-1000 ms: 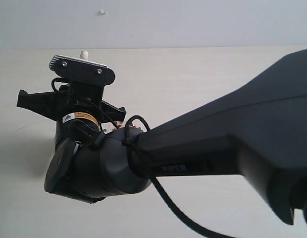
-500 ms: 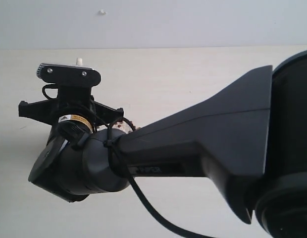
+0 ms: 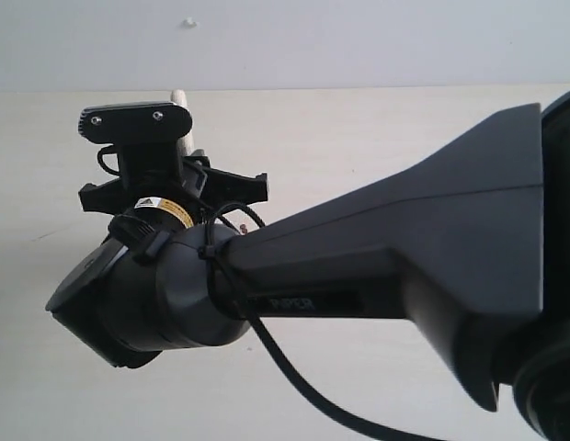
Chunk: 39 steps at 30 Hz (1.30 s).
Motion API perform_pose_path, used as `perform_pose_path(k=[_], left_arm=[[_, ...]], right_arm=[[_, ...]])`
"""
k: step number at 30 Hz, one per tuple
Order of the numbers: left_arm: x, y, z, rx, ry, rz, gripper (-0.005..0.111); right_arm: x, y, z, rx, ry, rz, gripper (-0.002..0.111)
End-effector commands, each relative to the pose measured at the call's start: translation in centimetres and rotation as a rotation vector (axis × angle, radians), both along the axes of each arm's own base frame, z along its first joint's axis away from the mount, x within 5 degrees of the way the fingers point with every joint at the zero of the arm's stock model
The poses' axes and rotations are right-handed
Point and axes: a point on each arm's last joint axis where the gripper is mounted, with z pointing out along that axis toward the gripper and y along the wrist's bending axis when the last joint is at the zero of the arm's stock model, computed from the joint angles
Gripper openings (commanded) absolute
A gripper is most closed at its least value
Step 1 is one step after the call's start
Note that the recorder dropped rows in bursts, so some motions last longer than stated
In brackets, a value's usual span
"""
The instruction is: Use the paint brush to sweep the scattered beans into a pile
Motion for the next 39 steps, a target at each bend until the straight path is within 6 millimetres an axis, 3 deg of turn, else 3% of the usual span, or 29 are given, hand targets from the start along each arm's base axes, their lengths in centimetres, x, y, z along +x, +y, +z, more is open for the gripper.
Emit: perform_pose_path(k=[1, 11, 22, 26, 34, 39], left_arm=[[-0.1, 0.0, 0.1, -0.007, -0.008, -0.006, 0.0], [-0.1, 0.0, 0.1, -0.007, -0.008, -0.006, 0.0], [-0.1, 0.0, 0.1, -0.007, -0.008, -0.006, 0.0], [-0.1, 0.0, 0.1, -0.007, -0.008, -0.006, 0.0], [-0.1, 0.0, 0.1, -0.007, -0.008, -0.006, 0.0], [-0.1, 0.0, 0.1, -0.007, -0.008, -0.006, 0.0]], right_arm=[[0.0, -0.2, 0.9, -0.007, -0.021, -0.022, 0.0], [-0.5, 1.8, 3.7, 0.194, -0.086, 0.178, 0.0], [3.6, 0.6, -0.3, 0.404, 0.025, 0.118, 0.0], [4.8, -0.4, -1.2, 0.387, 0.061, 0.07, 0.0], [5.0, -2.4, -0.3, 0.154, -0.008, -0.063, 0.0], [4.9, -2.4, 0.2, 0.154, -0.013, -0.067, 0.0]])
